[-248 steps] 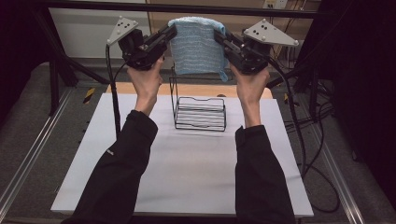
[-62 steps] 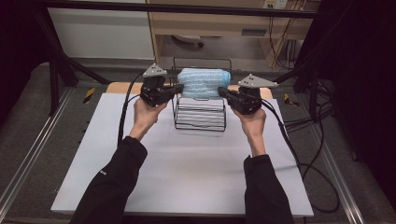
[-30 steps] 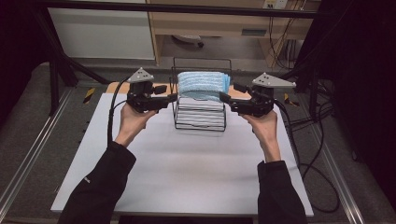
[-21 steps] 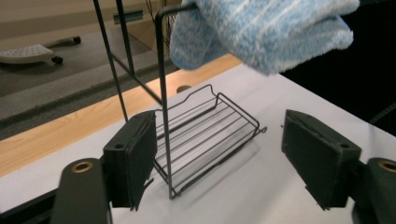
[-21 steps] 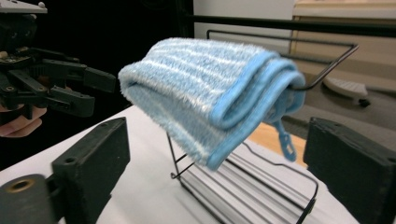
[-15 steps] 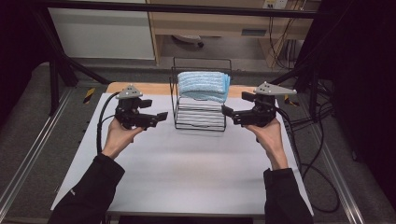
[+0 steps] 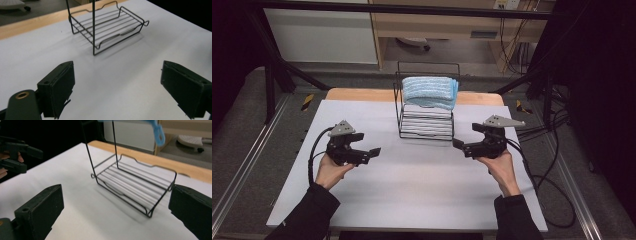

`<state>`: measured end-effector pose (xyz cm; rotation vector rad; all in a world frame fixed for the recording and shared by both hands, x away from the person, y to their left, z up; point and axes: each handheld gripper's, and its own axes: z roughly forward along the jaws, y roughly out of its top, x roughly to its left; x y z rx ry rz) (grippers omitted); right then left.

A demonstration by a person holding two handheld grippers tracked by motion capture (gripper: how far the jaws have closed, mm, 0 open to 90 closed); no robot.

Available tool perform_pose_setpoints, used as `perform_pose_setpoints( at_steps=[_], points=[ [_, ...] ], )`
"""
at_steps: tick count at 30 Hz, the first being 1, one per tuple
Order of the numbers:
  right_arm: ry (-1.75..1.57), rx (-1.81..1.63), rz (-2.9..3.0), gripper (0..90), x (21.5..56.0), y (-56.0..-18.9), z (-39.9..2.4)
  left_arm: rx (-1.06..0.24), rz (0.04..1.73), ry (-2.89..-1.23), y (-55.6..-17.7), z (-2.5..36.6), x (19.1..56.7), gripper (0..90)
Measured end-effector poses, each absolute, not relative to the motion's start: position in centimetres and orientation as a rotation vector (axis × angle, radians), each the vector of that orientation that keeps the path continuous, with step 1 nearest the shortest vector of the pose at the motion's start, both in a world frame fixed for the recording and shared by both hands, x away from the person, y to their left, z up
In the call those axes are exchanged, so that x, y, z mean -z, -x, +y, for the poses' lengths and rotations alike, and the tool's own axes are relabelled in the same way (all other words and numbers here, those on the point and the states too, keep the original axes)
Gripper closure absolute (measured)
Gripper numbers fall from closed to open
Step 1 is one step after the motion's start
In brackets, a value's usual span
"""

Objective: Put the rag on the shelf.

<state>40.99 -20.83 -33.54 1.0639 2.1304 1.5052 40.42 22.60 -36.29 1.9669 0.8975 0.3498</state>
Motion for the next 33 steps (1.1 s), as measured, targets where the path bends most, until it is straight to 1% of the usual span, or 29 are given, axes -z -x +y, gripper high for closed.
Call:
perform_pose_setpoints(
  at_steps=[9, 20, 25, 28, 33],
  points=[
    [-1.091, -1.479, 2.186, 0.3, 37.9, -39.4, -22.1, -0.320, 0.947, -1.947, -38.6, 25.0, 40.0, 12.2],
    [-1.115, -1.479, 2.222, 0.2, 42.5, -37.0, -25.4, -0.316, 0.976, -1.970, -37.1, 27.4, 42.3, 12.4],
    [-1.122, -1.508, 2.211, 0.2, 43.3, -36.1, -26.6, -0.327, 0.977, -1.998, -36.7, 27.7, 43.1, 12.7],
    [-1.123, -1.502, 2.217, 0.2, 43.5, -35.9, -26.8, -0.345, 0.978, -2.023, -36.7, 27.6, 43.4, 12.7],
    [-1.134, -1.471, 2.238, 0.2, 43.9, -36.0, -26.7, -0.336, 0.982, -2.026, -36.7, 27.4, 43.7, 12.7]
  ],
)
